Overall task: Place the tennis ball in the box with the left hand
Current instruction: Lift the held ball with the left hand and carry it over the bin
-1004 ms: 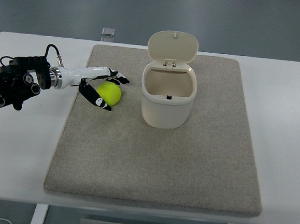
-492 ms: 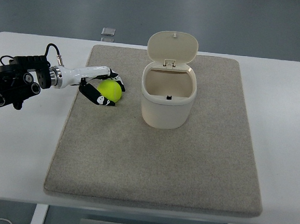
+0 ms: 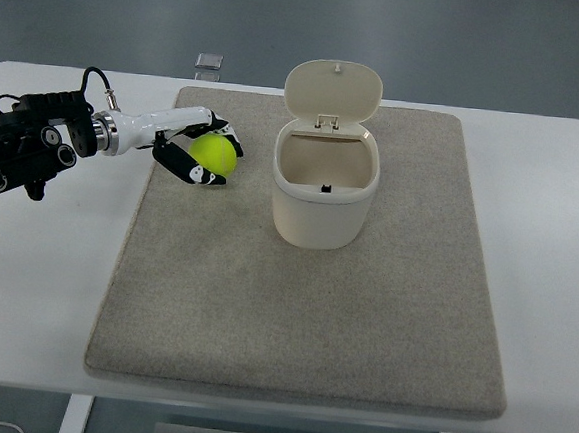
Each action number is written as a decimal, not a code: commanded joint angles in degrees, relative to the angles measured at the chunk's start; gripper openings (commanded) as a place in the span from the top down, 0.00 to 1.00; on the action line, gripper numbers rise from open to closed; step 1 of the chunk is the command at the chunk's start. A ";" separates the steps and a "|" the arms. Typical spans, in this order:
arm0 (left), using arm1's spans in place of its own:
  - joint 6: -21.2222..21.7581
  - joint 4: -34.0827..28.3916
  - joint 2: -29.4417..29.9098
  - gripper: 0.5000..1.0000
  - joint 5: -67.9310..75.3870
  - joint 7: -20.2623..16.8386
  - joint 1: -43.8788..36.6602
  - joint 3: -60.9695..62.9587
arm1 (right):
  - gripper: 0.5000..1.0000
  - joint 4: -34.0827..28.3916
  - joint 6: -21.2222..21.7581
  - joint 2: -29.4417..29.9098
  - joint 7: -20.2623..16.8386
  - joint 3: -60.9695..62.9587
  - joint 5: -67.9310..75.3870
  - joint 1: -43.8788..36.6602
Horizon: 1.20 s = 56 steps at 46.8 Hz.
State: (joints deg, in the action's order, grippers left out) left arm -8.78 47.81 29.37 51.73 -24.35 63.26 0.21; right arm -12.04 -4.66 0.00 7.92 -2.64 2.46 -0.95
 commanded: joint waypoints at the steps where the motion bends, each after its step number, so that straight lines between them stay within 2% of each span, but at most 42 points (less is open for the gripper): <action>1: -0.01 -0.09 -0.01 1.00 -0.75 0.09 0.11 -0.73 | 0.12 0.00 0.00 0.00 -0.01 0.00 0.00 -0.02; 11: 0.08 -0.27 0.08 1.00 -9.53 2.11 0.11 -3.81 | 0.12 0.00 0.00 0.00 -0.01 0.00 0.00 -0.02; 23: 0.08 -0.27 0.60 1.00 -25.26 2.11 -0.15 -4.77 | 0.12 0.00 0.00 0.00 0.08 0.00 0.00 -0.02; 46: 0.52 0.00 0.08 1.00 -40.65 2.20 0.38 -14.09 | 0.12 0.00 0.00 0.00 -0.01 0.00 0.00 -0.02; 56: 2.19 0.35 0.08 1.00 -44.43 2.11 2.84 -20.85 | 0.12 0.00 0.00 0.00 -0.01 0.00 0.00 -0.02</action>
State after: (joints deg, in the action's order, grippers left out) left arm -6.93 48.05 29.44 7.74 -22.16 65.18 -18.41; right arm -12.04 -4.66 0.00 7.93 -2.64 2.46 -0.97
